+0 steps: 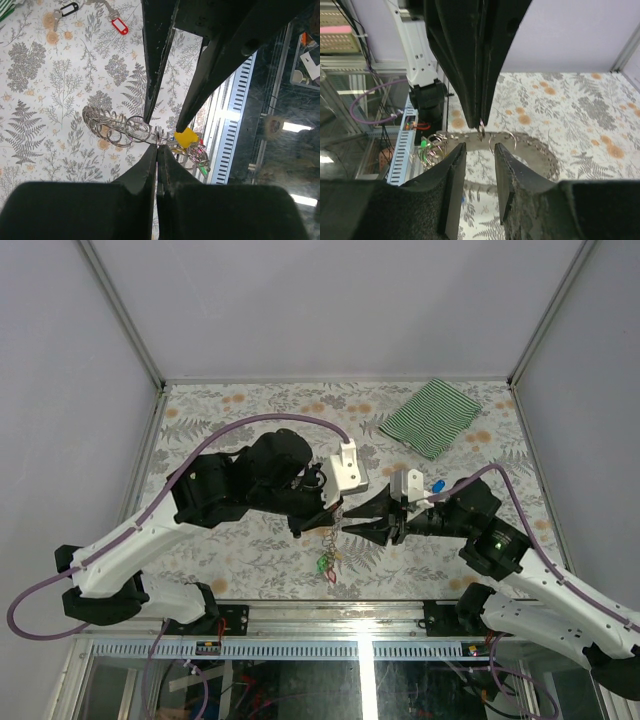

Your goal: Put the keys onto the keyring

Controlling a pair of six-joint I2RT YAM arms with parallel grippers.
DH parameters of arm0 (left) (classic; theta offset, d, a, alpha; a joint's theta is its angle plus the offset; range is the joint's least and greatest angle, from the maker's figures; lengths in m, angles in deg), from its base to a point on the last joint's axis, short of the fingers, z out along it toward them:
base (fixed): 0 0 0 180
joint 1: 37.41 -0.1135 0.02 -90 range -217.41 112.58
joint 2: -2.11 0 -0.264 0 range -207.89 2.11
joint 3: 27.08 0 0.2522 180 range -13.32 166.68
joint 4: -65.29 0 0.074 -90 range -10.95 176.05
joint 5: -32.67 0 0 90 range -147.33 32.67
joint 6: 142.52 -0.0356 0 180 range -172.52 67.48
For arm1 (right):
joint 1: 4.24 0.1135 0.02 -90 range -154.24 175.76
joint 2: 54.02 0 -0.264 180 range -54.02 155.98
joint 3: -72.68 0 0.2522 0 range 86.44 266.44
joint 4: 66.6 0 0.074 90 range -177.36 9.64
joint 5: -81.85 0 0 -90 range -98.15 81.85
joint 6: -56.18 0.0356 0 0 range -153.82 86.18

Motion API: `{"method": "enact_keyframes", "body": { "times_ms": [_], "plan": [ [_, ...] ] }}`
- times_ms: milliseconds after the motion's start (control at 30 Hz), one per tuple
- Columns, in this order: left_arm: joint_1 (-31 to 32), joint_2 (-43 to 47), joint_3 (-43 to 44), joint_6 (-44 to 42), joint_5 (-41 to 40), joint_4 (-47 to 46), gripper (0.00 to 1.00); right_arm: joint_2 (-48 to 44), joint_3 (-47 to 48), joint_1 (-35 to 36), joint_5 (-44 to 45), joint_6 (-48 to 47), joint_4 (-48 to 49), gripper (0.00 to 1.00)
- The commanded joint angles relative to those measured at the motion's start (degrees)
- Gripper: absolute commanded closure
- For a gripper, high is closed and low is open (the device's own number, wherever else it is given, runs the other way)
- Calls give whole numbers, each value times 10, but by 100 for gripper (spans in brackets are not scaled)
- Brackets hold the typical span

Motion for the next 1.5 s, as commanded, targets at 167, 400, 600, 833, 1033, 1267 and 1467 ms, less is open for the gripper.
{"method": "enact_keyframes", "body": {
  "times_ms": [167,400,600,833,1033,1267,1467],
  "plan": [
    [9,1,23,-23,25,-7,100,10,-3,3,-40,41,114,65],
    [12,2,25,-26,28,-6,100,22,-1,2,-52,45,114,66],
    [13,5,25,-30,30,-7,100,27,0,2,-56,45,110,69],
    [13,10,23,-33,32,-7,100,27,3,2,-57,36,92,73],
    [14,16,21,-34,32,-7,100,26,5,2,-60,33,87,78],
    [14,15,23,-36,40,-8,100,30,6,3,-64,39,94,85],
    [14,11,26,-37,43,-9,100,37,5,3,-75,44,104,89]
  ]
}}
